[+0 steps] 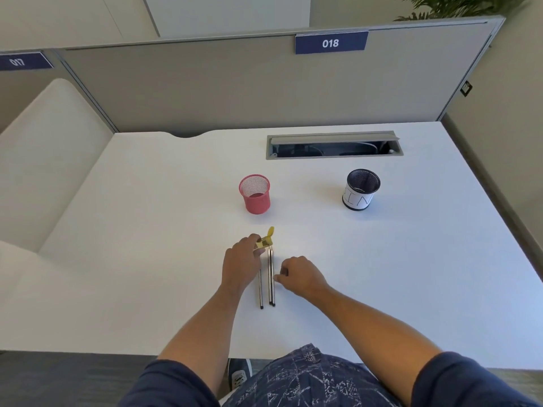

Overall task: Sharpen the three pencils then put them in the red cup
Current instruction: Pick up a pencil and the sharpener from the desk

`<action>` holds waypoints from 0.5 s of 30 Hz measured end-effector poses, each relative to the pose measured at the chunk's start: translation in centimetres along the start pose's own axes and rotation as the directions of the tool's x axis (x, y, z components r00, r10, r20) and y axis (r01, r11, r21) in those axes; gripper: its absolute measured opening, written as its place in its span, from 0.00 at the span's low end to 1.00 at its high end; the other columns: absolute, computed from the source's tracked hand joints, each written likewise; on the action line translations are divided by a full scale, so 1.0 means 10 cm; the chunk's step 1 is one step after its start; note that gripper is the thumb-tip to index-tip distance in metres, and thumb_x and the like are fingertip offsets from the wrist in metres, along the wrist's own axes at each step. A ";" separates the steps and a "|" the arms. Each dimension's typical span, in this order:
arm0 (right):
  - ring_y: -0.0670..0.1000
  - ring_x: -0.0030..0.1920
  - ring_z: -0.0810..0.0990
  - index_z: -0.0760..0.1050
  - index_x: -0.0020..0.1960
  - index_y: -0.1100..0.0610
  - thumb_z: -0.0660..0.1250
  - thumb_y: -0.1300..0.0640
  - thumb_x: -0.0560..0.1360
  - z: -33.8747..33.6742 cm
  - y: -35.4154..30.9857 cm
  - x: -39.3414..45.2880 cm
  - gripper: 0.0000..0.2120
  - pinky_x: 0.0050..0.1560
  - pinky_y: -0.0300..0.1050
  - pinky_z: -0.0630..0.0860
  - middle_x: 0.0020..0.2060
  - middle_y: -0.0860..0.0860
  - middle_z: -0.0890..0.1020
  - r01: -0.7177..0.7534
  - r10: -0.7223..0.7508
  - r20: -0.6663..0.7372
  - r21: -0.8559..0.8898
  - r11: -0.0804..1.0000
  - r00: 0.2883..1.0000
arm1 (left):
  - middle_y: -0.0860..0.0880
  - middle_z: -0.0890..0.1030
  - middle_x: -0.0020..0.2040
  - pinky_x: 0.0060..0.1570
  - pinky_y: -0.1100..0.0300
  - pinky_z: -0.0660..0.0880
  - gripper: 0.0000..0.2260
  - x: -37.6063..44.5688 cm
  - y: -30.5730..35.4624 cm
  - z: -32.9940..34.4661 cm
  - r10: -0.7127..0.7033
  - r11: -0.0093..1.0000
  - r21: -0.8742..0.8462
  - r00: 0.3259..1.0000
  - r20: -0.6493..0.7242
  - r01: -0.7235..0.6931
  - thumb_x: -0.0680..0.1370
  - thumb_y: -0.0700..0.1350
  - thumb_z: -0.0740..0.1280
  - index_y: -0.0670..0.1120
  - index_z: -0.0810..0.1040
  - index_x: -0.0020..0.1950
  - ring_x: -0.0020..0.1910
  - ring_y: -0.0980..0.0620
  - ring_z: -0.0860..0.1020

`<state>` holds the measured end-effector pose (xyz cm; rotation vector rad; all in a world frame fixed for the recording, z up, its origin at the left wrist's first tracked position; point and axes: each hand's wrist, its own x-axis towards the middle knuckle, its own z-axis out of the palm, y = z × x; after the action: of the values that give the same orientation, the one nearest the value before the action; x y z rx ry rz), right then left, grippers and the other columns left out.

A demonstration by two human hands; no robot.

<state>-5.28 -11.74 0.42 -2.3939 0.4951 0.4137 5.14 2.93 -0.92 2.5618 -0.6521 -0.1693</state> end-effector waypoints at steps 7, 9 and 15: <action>0.53 0.44 0.83 0.82 0.48 0.58 0.71 0.46 0.74 0.10 -0.06 0.06 0.15 0.45 0.47 0.81 0.43 0.52 0.85 -0.084 0.084 0.025 -0.006 0.996 0.996 | 0.47 0.84 0.50 0.49 0.46 0.77 0.12 -0.02 -0.05 0.02 0.018 0.998 0.052 1.000 0.003 -0.019 0.81 0.48 0.66 0.47 0.77 0.64 0.49 0.41 0.81; 0.53 0.43 0.83 0.81 0.47 0.58 0.72 0.46 0.73 0.10 -0.06 0.07 0.14 0.45 0.48 0.83 0.42 0.52 0.84 -0.098 0.098 0.022 0.005 0.995 0.995 | 0.47 0.84 0.51 0.49 0.47 0.76 0.12 -0.02 -0.06 0.02 0.013 0.998 0.066 1.000 0.010 -0.014 0.82 0.48 0.66 0.48 0.77 0.64 0.49 0.41 0.81; 0.53 0.39 0.82 0.76 0.42 0.58 0.68 0.52 0.69 0.12 -0.12 0.10 0.09 0.33 0.42 0.76 0.35 0.51 0.80 -0.131 0.131 0.029 -0.005 0.991 0.991 | 0.48 0.83 0.51 0.48 0.48 0.75 0.12 -0.04 -0.08 0.03 0.008 0.997 0.083 1.000 0.001 -0.008 0.82 0.49 0.65 0.48 0.77 0.63 0.50 0.42 0.80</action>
<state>-4.08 -10.29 -0.20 -2.3620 0.6415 0.5070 5.08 3.61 -1.58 2.6385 -0.6826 -0.1433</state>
